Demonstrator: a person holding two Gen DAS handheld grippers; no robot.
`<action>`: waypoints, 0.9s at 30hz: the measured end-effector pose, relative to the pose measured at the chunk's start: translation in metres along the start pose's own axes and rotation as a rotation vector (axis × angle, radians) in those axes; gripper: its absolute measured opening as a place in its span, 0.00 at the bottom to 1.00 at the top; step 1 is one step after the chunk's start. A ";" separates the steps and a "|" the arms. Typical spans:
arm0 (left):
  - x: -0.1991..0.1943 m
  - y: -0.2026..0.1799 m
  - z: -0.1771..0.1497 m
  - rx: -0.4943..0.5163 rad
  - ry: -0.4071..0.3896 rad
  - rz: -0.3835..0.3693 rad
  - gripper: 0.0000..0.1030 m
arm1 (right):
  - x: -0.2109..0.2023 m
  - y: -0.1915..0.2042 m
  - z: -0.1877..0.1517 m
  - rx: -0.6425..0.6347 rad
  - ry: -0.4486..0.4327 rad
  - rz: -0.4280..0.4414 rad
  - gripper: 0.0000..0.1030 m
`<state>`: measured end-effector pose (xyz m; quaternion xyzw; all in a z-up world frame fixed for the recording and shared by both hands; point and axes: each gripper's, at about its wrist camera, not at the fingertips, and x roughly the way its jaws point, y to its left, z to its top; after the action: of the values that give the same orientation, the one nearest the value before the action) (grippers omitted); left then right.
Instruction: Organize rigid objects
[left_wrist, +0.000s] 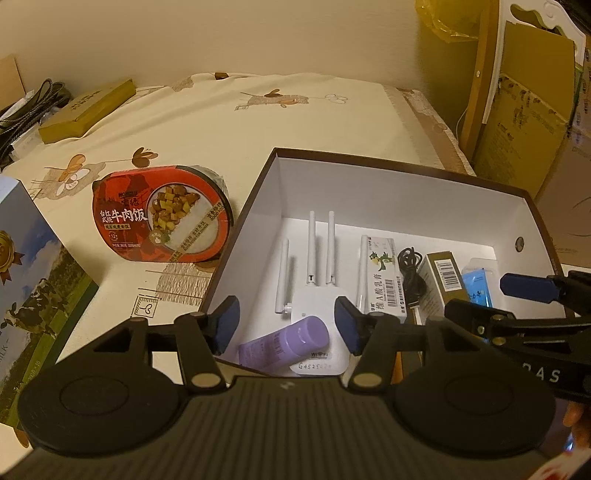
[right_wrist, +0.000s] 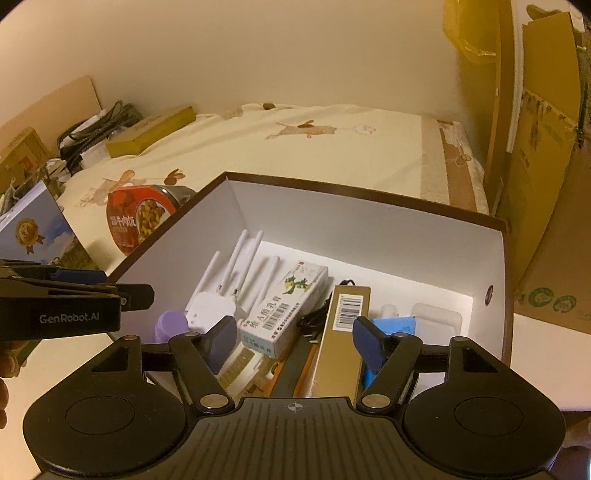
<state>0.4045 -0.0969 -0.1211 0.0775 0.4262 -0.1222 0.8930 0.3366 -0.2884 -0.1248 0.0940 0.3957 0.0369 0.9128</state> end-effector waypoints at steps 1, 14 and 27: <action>0.000 0.000 0.000 -0.001 0.000 0.000 0.51 | -0.001 -0.001 0.000 0.004 0.000 -0.001 0.65; -0.022 -0.007 -0.004 -0.013 -0.006 -0.022 0.58 | -0.024 -0.006 -0.004 0.060 0.002 -0.010 0.66; -0.111 0.001 -0.037 -0.078 -0.038 0.018 0.68 | -0.098 0.012 -0.023 0.096 0.019 -0.009 0.66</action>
<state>0.3105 -0.0703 -0.0576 0.0440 0.4131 -0.0988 0.9042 0.2531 -0.2875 -0.0680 0.1353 0.4063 0.0149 0.9036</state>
